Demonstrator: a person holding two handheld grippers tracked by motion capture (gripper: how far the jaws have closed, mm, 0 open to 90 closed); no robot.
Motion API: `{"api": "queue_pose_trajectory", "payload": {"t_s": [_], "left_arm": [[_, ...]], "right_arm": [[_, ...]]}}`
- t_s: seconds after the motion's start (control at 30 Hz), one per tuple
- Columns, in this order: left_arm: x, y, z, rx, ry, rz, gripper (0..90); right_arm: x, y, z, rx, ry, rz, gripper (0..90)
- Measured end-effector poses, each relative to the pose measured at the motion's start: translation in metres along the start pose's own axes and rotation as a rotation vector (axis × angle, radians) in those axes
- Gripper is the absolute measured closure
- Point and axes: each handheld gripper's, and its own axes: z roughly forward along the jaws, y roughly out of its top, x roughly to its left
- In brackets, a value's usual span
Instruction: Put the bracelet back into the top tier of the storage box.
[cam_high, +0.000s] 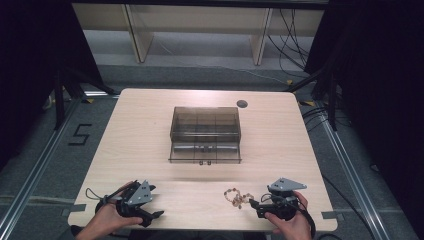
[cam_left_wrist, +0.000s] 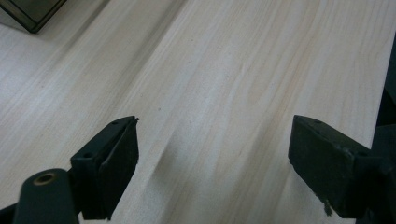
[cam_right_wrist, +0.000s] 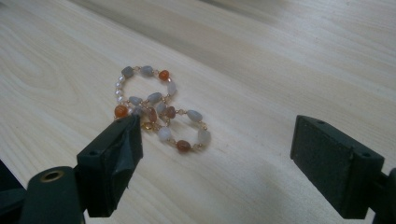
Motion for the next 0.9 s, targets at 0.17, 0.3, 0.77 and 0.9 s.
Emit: {"api": "queue_pose_trajectory", "payload": {"t_s": [0.17,0.3,0.77,0.9], "left_arm": [[0.000,0.000,0.000,0.003,-0.001,0.002,16.2],[0.002,0.000,-0.001,0.011,0.012,0.012,16.2],[0.001,0.000,0.000,0.013,0.009,0.012,16.2],[0.001,0.000,0.000,0.005,0.005,0.003,16.2]], "right_arm": [[0.003,0.002,-0.001,0.028,-0.001,-0.003,17.7],[0.004,0.003,-0.001,0.039,-0.004,-0.057,18.2],[0.019,0.015,0.001,0.121,0.021,-0.087,18.3],[0.020,0.018,0.003,0.126,0.015,-0.112,18.7]]}}
